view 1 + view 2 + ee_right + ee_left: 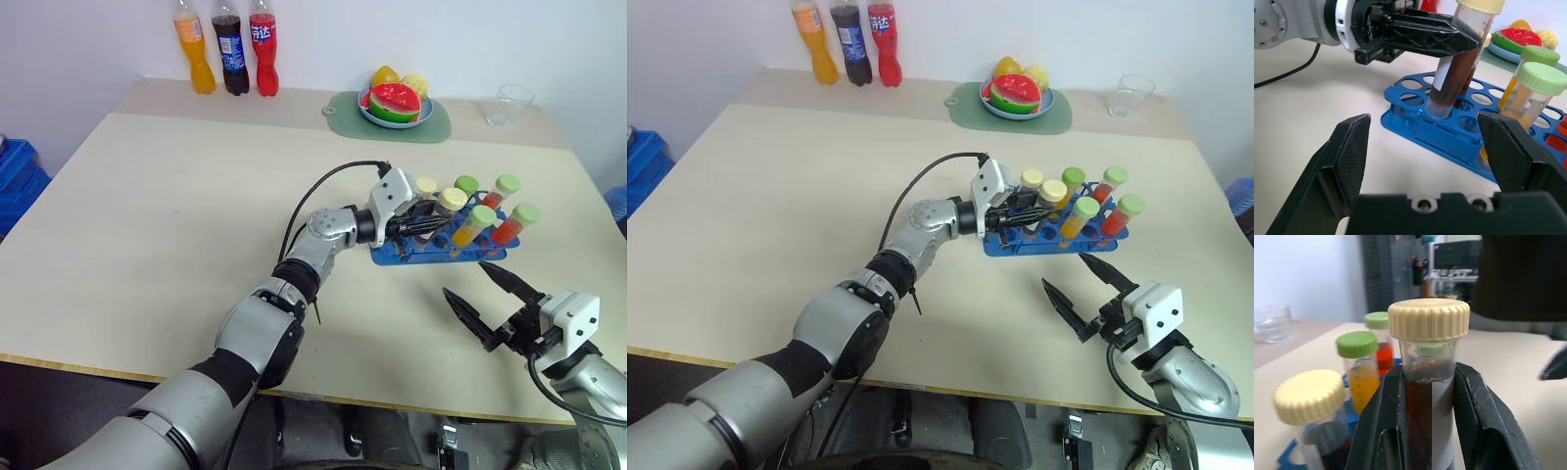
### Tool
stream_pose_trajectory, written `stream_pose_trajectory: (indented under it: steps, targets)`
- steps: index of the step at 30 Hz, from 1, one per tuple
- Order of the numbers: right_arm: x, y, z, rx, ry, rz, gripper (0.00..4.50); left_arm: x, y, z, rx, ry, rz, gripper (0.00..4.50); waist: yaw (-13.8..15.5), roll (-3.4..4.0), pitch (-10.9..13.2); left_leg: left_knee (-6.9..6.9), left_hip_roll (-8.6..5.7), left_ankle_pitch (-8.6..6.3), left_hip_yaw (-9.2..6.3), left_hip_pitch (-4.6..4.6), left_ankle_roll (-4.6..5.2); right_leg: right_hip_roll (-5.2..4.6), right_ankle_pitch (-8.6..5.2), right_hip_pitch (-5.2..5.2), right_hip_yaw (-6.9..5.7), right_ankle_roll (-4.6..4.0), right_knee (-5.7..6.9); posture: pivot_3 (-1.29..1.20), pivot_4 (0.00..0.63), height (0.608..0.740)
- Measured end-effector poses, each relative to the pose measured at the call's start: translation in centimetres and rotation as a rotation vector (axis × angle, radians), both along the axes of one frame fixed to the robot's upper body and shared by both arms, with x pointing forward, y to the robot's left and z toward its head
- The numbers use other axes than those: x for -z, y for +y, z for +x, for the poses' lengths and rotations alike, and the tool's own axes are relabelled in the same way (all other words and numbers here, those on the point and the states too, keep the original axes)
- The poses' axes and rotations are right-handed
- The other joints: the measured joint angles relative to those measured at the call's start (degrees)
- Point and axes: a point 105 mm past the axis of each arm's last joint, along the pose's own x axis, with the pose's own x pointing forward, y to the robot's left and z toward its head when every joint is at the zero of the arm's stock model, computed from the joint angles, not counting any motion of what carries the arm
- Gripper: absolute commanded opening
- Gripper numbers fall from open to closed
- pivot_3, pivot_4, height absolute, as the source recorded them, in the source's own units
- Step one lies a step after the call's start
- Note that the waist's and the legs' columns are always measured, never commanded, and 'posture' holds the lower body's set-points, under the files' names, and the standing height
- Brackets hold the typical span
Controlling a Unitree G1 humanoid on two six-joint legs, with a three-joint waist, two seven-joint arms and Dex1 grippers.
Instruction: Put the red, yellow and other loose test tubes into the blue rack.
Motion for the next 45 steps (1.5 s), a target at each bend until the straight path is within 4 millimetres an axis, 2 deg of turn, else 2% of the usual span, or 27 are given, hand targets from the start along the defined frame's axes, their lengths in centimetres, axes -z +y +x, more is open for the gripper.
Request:
stream_pose_trajectory:
  steps: [2, 5, 11, 17, 20, 23, 26, 29, 33, 37, 43, 45]
  targets:
    - [0.0, 0.0, 0.0, 0.002, 0.000, -0.001, 3.84, 0.0, -0.1, 0.1, -0.015, -0.006, 0.011, 0.73, -0.1, 0.00, 0.0, 0.00, 0.00, -0.01, 0.00, 0.02, 0.00, 0.00, 0.00, 0.00, 0.00, 0.00, 0.00, 0.00, 0.150, 0.740]
    - [0.0, 0.0, 0.0, 0.005, -0.001, 0.000, 3.84, 1.5, 0.1, 0.5, -0.051, 0.042, 0.060, 0.73, -0.2, 0.00, 0.0, -0.01, 0.01, -0.01, 0.00, -0.01, 0.00, 0.01, 0.00, -0.06, 0.00, 0.00, 0.02, 0.00, 0.150, 0.740]
    - [-0.1, 0.0, 0.1, 0.007, -0.007, -0.005, 3.84, 1.6, -0.1, 0.4, -0.041, 0.036, 0.070, 0.73, -0.1, 0.01, 0.0, -0.01, 0.01, -0.02, 0.01, 0.00, 0.00, 0.01, 0.00, -0.05, 0.00, 0.00, 0.01, 0.00, 0.150, 0.740]
    - [0.1, 0.1, 0.2, 0.017, -0.008, 0.009, 3.84, 1.7, 0.2, 0.0, 0.014, 0.105, 0.050, 3.63, -0.1, 0.01, 0.0, -0.01, 0.01, -0.03, 0.01, -0.02, 0.00, 0.01, -0.01, -0.06, 0.00, 0.00, 0.01, 0.00, 0.150, 0.740]
    - [0.2, 0.0, 0.1, 0.032, -0.004, 0.015, 3.84, 1.1, 0.4, 0.1, 0.018, 0.105, 0.015, 3.63, -0.1, 0.01, 0.0, -0.01, 0.01, -0.03, 0.01, -0.02, 0.00, 0.01, -0.01, -0.06, 0.00, 0.00, 0.01, 0.00, 0.150, 0.740]
    - [0.7, -0.4, 0.0, 0.064, 0.016, 0.017, 3.84, 0.9, 1.5, 0.2, 0.027, 0.061, -0.007, 3.63, -0.1, 0.04, 0.0, -0.03, 0.02, -0.03, 0.01, -0.01, 0.00, 0.01, -0.01, -0.05, 0.00, 0.00, 0.02, 0.00, 0.150, 0.740]
    - [1.1, -0.7, -0.3, 0.093, 0.035, 0.020, 3.84, 1.3, 3.9, 0.8, 0.013, 0.042, -0.016, 3.63, -0.4, 0.06, 0.0, -0.03, 0.04, -0.03, 0.02, 0.01, 0.00, 0.02, 0.00, -0.06, 0.00, -0.01, 0.05, 0.00, 0.150, 0.740]
    - [1.6, -1.1, -1.0, 0.121, 0.056, 0.009, 3.84, 1.1, 7.7, 1.2, -0.003, 0.003, -0.065, 3.63, -0.5, 0.10, -0.1, -0.05, 0.06, -0.03, 0.02, 0.01, 0.00, 0.02, -0.01, -0.06, 0.00, -0.01, 0.06, 0.00, 0.150, 0.740]
    - [2.3, -2.2, -2.9, 0.175, 0.102, -0.007, 3.84, 2.2, 13.9, 1.4, -0.035, 0.001, -0.034, 3.63, -0.4, 0.12, -0.1, -0.06, 0.08, -0.03, 0.03, 0.01, 0.00, 0.02, -0.01, -0.06, 0.00, -0.02, 0.06, 0.00, 0.150, 0.740]
    - [3.2, -3.5, -5.1, 0.227, 0.162, -0.019, 3.84, 3.0, 19.6, 0.4, -0.058, 0.050, 0.022, 3.63, -0.5, 0.14, -0.1, -0.06, 0.12, -0.04, 0.05, 0.02, -0.02, -0.01, -0.01, -0.05, 0.00, -0.02, 0.06, 0.00, 0.150, 0.740]
    - [3.0, -4.1, -6.0, 0.254, 0.161, -0.022, 3.84, 2.3, 24.3, -1.6, -0.100, 0.085, 0.082, 3.63, -0.5, 0.19, -0.1, -0.06, 0.14, -0.05, 0.03, 0.05, -0.04, -0.05, -0.01, -0.06, 0.00, -0.03, 0.08, 0.00, 0.150, 0.740]
    - [3.1, -4.3, -6.4, 0.265, 0.172, -0.021, 3.84, 1.8, 25.1, -2.1, -0.109, 0.090, 0.097, 3.63, -0.5, 0.24, -0.1, -0.06, 0.15, -0.06, 0.03, 0.05, -0.06, -0.07, -0.01, -0.06, 0.00, -0.03, 0.08, 0.00, 0.150, 0.740]
